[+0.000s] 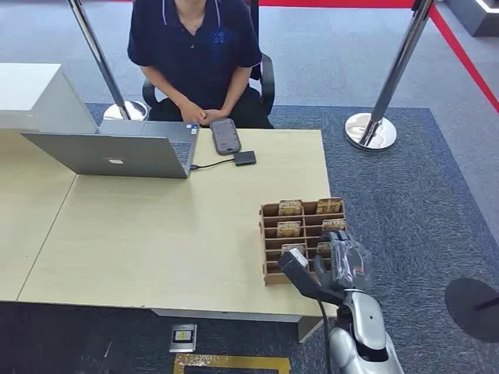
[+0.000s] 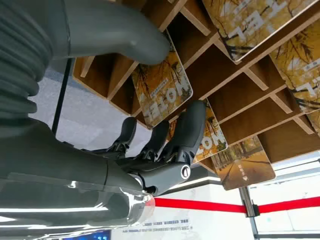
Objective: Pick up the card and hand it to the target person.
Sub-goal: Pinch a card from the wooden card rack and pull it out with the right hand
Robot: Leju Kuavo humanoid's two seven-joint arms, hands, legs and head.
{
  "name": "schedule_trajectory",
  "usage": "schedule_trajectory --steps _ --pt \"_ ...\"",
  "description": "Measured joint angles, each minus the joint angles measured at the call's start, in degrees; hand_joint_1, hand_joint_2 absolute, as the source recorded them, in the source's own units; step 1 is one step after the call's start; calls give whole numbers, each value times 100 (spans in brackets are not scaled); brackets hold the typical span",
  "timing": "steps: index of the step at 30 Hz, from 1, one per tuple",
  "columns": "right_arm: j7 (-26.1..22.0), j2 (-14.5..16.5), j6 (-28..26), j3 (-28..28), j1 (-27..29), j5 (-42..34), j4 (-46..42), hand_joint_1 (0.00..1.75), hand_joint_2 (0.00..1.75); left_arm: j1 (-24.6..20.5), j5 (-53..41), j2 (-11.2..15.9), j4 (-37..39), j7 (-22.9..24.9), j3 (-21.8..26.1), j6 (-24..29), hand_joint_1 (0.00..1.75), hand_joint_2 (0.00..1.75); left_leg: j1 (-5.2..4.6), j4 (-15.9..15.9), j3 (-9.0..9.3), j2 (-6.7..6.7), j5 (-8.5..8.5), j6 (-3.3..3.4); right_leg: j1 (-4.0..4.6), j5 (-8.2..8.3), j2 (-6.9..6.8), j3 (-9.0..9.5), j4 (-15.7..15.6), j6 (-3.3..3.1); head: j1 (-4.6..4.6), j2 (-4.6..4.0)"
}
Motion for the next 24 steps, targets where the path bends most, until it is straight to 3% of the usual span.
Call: schedule_trajectory --steps 6,15,21,24 --pt "2 0 -17 0 -102 0 69 118 175 0 38 0 2 20 0 0 0 0 0 0 2 0 0 0 0 0 0 1 0 0 1 0" --pt "2 4 -74 4 -234 -2 201 96 175 1 81 0 2 18 4 11 0 0 1 0 2 0 0 0 1 0 0 3 0 0 1 0" --pt "2 8 -95 4 -243 -2 224 98 175 0 85 0 2 18 4 11 0 0 1 0 2 0 0 0 1 0 0 3 0 0 0 0" --pt "2 7 -95 4 -242 -2 226 113 175 1 80 0 2 18 4 11 0 0 1 0 2 0 0 0 1 0 0 3 0 0 0 0"
